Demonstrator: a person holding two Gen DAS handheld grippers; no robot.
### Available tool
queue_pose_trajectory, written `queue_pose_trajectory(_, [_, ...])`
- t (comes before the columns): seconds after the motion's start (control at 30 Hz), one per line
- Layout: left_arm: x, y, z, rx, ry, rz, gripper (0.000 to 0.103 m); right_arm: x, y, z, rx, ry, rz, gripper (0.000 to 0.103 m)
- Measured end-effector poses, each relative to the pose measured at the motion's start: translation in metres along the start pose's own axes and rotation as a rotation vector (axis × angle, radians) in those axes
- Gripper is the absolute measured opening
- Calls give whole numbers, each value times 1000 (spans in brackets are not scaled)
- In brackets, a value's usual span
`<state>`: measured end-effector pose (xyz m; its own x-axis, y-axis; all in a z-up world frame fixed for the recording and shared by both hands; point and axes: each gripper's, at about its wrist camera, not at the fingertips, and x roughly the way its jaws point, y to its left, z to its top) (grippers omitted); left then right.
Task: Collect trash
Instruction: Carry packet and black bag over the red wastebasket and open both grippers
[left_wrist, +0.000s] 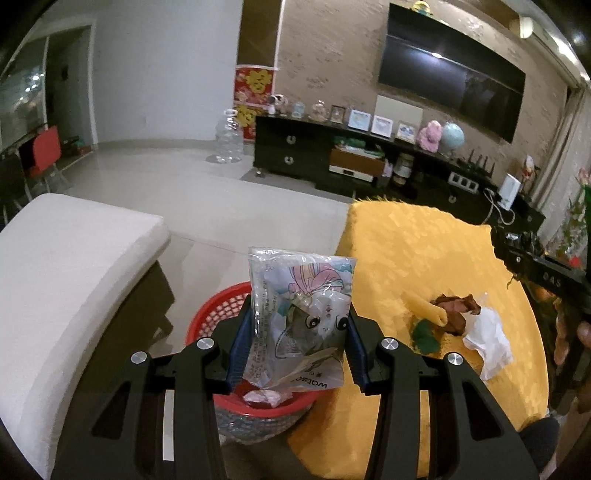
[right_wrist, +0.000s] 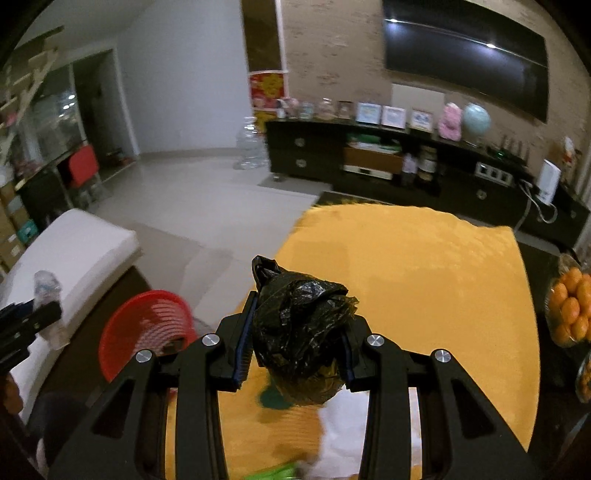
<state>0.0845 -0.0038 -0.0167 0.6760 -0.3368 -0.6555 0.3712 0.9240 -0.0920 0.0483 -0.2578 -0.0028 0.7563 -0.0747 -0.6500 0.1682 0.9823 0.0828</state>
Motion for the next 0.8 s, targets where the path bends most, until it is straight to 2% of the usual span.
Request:
queue_pose_trajectory(0.47, [-18,35,-2,-54,-20,84,43,8,81,3,-114,29,141,36])
queue_pose_trajectory(0.8, [-13,47,-4,-72,-8,107,43,21,115,9,-168,47,206,36])
